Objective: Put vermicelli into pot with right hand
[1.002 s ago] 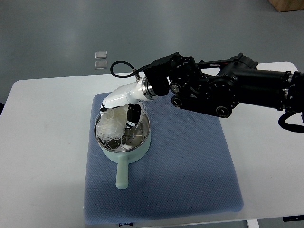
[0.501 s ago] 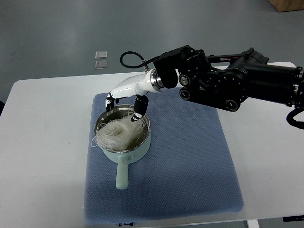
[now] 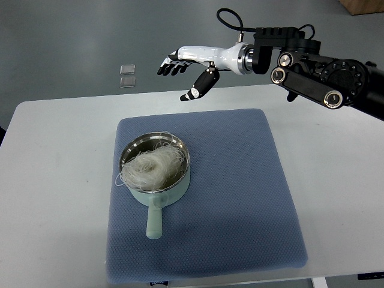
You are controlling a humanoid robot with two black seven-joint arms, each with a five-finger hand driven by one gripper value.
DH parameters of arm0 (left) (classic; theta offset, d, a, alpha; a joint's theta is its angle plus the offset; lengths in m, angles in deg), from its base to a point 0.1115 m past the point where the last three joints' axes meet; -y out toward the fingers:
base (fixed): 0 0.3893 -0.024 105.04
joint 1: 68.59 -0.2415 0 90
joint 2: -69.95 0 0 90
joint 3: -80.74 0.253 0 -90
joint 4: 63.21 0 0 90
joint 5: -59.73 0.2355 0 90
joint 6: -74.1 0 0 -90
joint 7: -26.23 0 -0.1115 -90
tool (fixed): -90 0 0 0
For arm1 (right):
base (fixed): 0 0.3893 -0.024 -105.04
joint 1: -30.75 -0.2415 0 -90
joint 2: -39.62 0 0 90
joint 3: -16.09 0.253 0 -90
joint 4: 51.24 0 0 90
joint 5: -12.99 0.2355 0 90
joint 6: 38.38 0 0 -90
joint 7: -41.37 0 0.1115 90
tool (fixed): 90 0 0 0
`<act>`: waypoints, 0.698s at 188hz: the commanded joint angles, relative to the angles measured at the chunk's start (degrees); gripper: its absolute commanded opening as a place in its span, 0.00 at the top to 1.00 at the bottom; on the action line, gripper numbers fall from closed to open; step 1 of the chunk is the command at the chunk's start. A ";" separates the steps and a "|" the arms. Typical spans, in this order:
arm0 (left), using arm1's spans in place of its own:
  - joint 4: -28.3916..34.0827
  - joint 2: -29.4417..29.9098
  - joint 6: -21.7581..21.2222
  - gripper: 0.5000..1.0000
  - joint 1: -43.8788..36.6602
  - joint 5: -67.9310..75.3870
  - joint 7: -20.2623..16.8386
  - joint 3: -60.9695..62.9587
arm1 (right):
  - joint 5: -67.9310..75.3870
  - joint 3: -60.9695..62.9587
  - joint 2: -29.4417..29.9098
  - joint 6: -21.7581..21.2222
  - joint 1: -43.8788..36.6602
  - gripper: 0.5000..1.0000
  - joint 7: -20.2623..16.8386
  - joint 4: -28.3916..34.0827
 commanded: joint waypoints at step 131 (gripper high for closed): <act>0.00 0.00 0.00 0.00 -0.44 0.00 0.00 -0.02 | 26.30 36.45 -0.86 8.71 31.23 0.17 0.78 -1.88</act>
